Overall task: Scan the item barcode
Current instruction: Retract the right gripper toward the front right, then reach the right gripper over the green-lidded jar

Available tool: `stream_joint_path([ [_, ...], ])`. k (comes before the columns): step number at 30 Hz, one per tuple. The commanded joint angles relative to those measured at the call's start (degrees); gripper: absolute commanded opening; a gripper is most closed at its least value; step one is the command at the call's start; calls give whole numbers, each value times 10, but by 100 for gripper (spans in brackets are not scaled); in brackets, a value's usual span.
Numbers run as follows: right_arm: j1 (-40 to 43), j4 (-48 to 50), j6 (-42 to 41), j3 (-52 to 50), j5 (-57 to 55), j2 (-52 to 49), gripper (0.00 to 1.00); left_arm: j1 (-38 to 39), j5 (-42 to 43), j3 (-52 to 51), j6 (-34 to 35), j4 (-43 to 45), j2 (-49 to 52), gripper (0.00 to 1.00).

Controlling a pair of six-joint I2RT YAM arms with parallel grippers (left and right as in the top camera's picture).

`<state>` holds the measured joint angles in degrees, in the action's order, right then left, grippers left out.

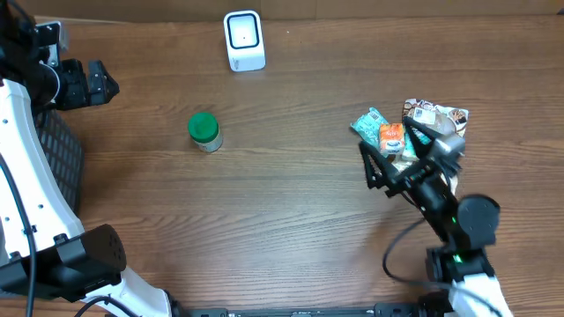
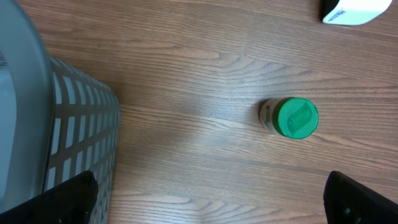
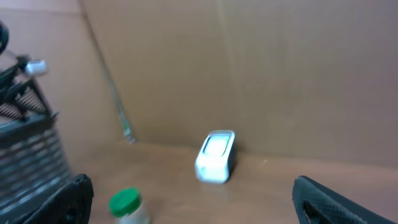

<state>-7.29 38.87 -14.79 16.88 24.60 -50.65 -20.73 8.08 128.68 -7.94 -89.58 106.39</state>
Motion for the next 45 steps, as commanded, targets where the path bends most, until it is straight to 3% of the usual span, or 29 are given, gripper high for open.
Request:
stream_joint_path([
  [1,-3,61,-43,25,97,-89,100,1,0,9,-11,1,-7,100],
  [8,-6,71,-142,69,137,-200,100,1,0,9,-11,1,-7,100],
  [13,-23,76,-112,93,166,-212,100,1,0,9,-11,1,-7,100],
  [15,-35,-13,-75,135,166,-212,100,1,0,9,-11,1,-7,99],
  [16,-50,-122,-32,184,154,-214,100,1,0,9,-11,1,-7,99],
  [19,-85,-296,43,281,109,-229,100,1,0,9,-11,1,-7,100],
  [22,-117,-388,78,363,66,-256,100,1,0,9,-11,1,-7,100],
  [26,-143,-434,78,436,58,-322,100,1,0,9,-11,1,-7,100],
  [33,-209,-423,79,547,58,-455,100,1,0,9,-11,1,-7,100],
  [38,-214,-422,90,561,-31,-465,100,1,0,9,-11,1,-7,100],
  [41,-205,-501,77,561,27,-465,100,1,0,9,-11,1,-7,100],
  [45,-184,-616,78,561,0,-465,100,1,0,9,-11,1,-7,100],
])
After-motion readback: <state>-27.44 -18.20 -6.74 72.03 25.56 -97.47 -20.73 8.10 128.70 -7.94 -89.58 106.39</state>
